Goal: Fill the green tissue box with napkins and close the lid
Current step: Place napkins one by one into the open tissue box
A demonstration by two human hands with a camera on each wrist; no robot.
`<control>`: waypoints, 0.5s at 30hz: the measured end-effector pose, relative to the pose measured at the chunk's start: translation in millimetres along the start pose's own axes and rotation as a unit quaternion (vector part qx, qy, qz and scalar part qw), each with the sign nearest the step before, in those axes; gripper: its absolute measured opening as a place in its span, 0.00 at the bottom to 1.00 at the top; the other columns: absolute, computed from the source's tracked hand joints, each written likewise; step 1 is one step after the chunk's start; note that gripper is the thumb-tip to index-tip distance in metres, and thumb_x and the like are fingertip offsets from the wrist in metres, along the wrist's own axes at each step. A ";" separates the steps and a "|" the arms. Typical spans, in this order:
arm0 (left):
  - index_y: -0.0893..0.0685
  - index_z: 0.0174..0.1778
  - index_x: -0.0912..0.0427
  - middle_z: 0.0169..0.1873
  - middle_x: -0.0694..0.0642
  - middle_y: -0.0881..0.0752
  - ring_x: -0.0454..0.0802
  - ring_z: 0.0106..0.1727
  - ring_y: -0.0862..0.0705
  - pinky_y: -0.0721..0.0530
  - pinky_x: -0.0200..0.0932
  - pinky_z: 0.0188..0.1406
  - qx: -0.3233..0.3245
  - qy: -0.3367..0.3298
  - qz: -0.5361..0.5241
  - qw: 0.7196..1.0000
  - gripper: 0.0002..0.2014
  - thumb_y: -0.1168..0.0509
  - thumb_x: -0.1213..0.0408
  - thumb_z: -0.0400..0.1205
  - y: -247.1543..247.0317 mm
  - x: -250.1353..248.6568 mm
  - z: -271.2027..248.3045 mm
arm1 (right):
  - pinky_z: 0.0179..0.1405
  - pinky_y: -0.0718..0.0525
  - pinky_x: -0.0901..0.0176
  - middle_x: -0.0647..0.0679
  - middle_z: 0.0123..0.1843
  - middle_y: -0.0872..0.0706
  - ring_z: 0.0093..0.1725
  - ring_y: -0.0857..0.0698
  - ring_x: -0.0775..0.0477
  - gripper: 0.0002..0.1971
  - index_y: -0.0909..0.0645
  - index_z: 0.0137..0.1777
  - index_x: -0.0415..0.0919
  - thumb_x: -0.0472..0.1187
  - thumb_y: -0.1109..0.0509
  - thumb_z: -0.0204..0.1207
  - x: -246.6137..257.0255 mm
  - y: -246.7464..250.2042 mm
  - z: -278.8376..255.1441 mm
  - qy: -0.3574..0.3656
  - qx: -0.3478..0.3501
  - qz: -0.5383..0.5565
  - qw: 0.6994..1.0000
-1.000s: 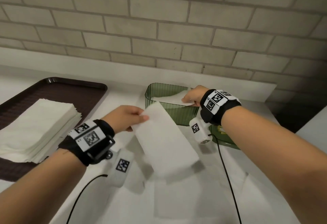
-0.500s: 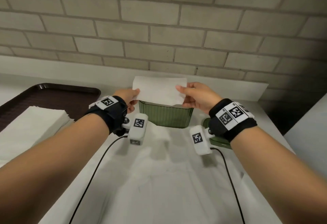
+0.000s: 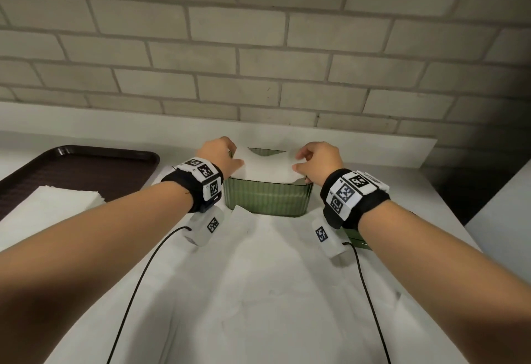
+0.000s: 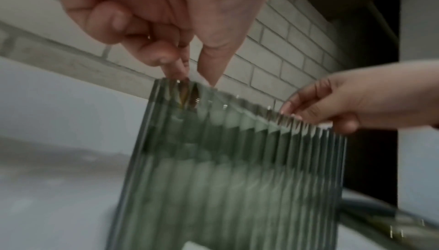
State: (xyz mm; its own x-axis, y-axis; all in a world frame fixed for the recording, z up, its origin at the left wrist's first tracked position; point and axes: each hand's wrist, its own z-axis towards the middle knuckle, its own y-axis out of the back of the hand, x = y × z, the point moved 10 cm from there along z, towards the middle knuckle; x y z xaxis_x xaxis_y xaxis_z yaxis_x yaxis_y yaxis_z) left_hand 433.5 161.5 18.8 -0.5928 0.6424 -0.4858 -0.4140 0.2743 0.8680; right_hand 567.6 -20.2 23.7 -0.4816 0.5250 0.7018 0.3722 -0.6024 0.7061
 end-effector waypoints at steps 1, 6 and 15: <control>0.19 0.55 0.57 0.51 0.56 0.13 0.56 0.52 0.16 0.23 0.41 0.43 0.012 -0.008 0.023 1.000 0.15 0.29 0.56 0.75 -4.0 -1.3 -0.1 | 0.26 0.21 0.72 0.57 0.34 0.25 0.29 0.21 0.52 0.11 0.14 0.53 0.34 0.33 0.26 0.71 0.8 -2.2 1.4 0.008 0.003 -0.029 1.000; 0.22 0.60 0.58 0.52 0.60 0.14 0.58 0.52 0.15 0.19 0.44 0.45 0.046 -0.026 0.084 0.995 0.21 0.27 0.57 0.73 -12.6 -3.6 4.0 | 0.45 0.18 0.61 0.44 0.49 0.13 0.46 0.15 0.45 0.05 0.14 0.44 0.38 0.35 0.25 0.69 2.8 -9.6 3.4 0.009 0.020 -0.122 0.992; 0.21 0.59 0.63 0.57 0.61 0.20 0.62 0.56 0.18 0.20 0.49 0.52 0.075 -0.082 0.190 0.975 0.22 0.27 0.56 0.74 -15.1 -38.7 10.5 | 0.56 0.24 0.64 0.44 0.61 0.17 0.60 0.18 0.44 0.14 0.13 0.56 0.42 0.39 0.23 0.70 40.1 -29.8 -0.5 0.093 0.102 -0.240 0.961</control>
State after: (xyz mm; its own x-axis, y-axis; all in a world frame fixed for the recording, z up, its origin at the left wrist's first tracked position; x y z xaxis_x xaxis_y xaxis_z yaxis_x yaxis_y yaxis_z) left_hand 470.0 140.0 25.6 -0.5611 0.8200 -0.1129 -0.0729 0.0870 0.9935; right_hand 536.8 18.5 30.7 -0.7631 0.5851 0.2746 0.2102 -0.1772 0.9615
